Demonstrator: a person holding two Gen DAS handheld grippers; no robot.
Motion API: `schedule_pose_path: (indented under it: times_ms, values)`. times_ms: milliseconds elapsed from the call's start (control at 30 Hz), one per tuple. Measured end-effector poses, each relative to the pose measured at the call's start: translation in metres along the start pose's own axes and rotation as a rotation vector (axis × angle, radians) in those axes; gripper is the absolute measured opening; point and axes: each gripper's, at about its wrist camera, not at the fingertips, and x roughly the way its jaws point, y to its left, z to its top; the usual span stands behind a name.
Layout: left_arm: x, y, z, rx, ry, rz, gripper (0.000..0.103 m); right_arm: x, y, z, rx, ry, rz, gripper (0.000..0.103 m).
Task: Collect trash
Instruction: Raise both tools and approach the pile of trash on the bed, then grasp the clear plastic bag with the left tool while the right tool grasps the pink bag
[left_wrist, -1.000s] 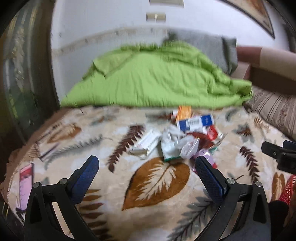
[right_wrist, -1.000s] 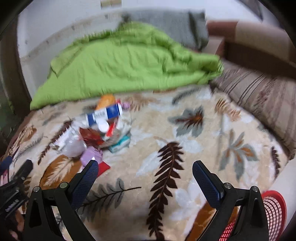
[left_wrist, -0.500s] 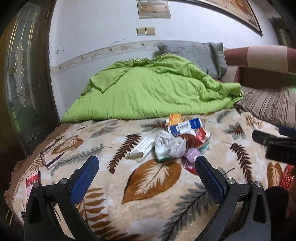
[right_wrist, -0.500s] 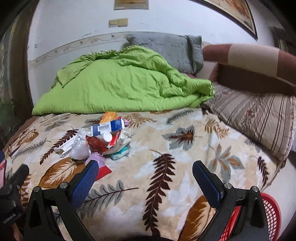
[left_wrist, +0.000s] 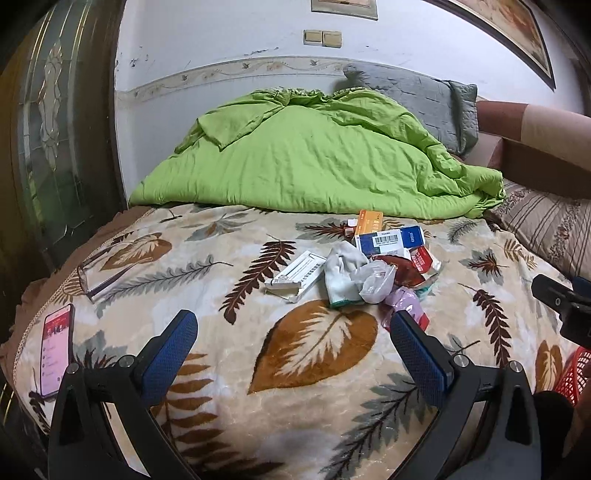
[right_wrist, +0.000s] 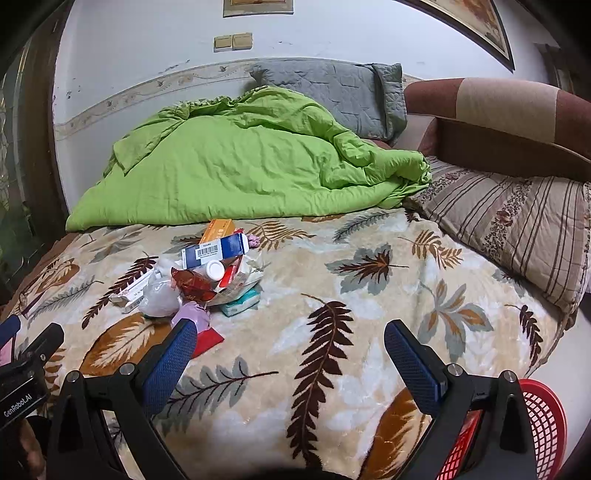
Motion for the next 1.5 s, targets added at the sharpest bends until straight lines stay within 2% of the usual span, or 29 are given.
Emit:
schedule_pose_path:
  times_ms: [633, 1067, 1500]
  values:
    - [0.003, -0.013, 0.000, 0.024, 0.022, -0.028, 0.103, 0.000, 0.001, -0.001, 0.001, 0.005, 0.003, 0.102]
    - [0.018, -0.009, 0.004, -0.013, 0.068, -0.059, 0.103, 0.003, 0.001, 0.000, -0.006, 0.023, 0.008, 0.102]
    - [0.020, -0.010, 0.004, -0.017, 0.075, -0.061, 0.103, 0.005, 0.002, -0.001, -0.006, 0.030, 0.008, 0.102]
